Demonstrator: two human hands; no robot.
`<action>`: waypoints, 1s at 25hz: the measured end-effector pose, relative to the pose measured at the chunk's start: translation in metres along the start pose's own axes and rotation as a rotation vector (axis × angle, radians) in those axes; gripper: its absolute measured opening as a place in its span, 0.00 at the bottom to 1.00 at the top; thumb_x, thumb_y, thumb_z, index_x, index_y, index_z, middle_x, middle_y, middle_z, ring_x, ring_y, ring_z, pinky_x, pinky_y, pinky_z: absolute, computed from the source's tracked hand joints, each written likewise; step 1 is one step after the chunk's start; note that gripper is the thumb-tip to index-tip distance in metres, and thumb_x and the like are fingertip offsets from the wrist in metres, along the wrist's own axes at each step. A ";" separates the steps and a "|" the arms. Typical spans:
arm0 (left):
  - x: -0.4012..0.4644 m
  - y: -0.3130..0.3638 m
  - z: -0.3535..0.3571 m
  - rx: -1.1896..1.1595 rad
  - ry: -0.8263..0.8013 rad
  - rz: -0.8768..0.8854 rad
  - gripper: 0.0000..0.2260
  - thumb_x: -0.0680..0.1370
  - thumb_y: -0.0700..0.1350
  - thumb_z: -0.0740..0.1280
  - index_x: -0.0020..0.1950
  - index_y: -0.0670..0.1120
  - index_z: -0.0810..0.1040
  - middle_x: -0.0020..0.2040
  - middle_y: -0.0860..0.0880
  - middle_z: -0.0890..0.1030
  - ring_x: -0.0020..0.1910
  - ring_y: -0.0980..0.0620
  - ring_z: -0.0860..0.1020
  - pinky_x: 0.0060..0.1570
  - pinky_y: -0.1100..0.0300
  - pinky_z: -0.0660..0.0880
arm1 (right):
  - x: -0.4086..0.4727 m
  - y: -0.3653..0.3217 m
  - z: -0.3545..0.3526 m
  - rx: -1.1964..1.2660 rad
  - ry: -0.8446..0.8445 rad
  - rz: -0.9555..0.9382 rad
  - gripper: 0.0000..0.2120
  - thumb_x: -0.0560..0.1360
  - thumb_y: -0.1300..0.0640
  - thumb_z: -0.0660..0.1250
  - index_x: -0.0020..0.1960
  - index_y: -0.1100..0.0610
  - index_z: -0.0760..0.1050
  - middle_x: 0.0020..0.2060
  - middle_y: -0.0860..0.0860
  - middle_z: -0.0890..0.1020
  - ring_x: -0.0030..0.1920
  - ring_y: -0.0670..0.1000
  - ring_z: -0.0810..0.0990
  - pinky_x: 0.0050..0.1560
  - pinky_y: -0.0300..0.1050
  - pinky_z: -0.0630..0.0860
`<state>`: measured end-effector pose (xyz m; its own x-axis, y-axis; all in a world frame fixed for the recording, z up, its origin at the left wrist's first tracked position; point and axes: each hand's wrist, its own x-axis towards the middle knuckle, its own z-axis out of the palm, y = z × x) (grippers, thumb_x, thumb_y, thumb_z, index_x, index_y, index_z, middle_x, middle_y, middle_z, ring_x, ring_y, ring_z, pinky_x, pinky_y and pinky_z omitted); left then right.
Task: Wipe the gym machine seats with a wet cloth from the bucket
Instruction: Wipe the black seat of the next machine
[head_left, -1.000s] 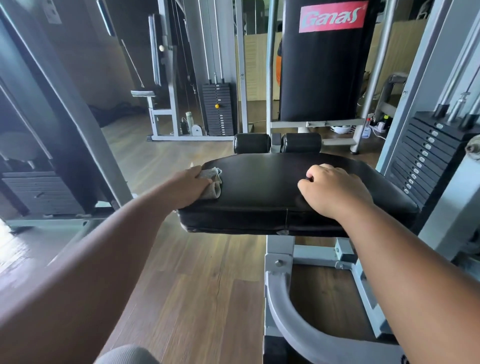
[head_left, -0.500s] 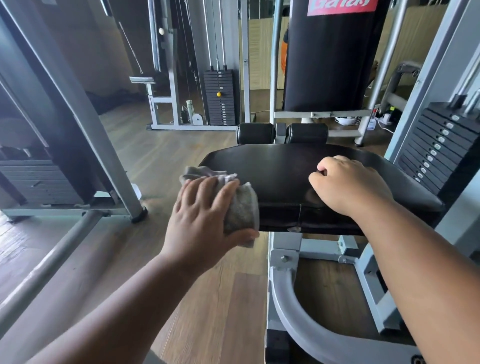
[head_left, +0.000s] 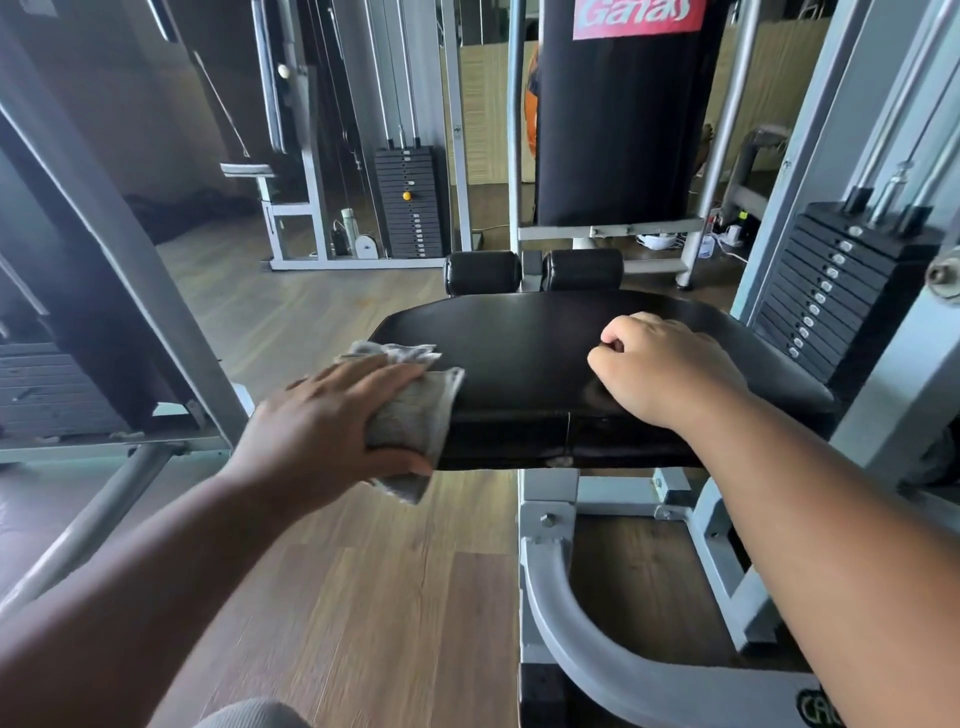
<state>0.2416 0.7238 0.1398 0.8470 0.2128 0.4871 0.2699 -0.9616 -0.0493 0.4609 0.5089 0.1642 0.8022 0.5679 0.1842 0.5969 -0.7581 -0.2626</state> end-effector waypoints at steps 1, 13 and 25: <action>0.000 -0.006 -0.001 -0.038 -0.045 -0.058 0.41 0.62 0.74 0.68 0.72 0.61 0.71 0.68 0.55 0.76 0.64 0.49 0.76 0.53 0.50 0.76 | 0.001 -0.001 0.001 -0.010 -0.001 -0.005 0.20 0.78 0.46 0.53 0.65 0.49 0.72 0.66 0.48 0.74 0.64 0.54 0.71 0.56 0.50 0.63; 0.069 0.115 0.013 -0.018 -0.148 0.194 0.41 0.65 0.76 0.66 0.74 0.58 0.65 0.70 0.55 0.72 0.67 0.51 0.73 0.59 0.54 0.74 | 0.000 -0.003 0.003 0.068 0.021 0.043 0.17 0.79 0.52 0.49 0.57 0.51 0.75 0.62 0.52 0.77 0.58 0.57 0.72 0.52 0.50 0.63; 0.088 0.123 -0.005 -0.533 -0.135 -0.300 0.23 0.75 0.72 0.57 0.55 0.58 0.78 0.47 0.55 0.82 0.49 0.52 0.80 0.47 0.55 0.76 | 0.003 0.008 -0.001 0.405 0.183 0.121 0.15 0.78 0.56 0.53 0.55 0.52 0.77 0.53 0.52 0.79 0.54 0.58 0.77 0.53 0.51 0.72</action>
<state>0.3474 0.6234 0.1810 0.8297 0.4731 0.2963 0.2688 -0.8037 0.5308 0.4683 0.5042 0.1640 0.8763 0.3889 0.2843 0.4760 -0.6082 -0.6353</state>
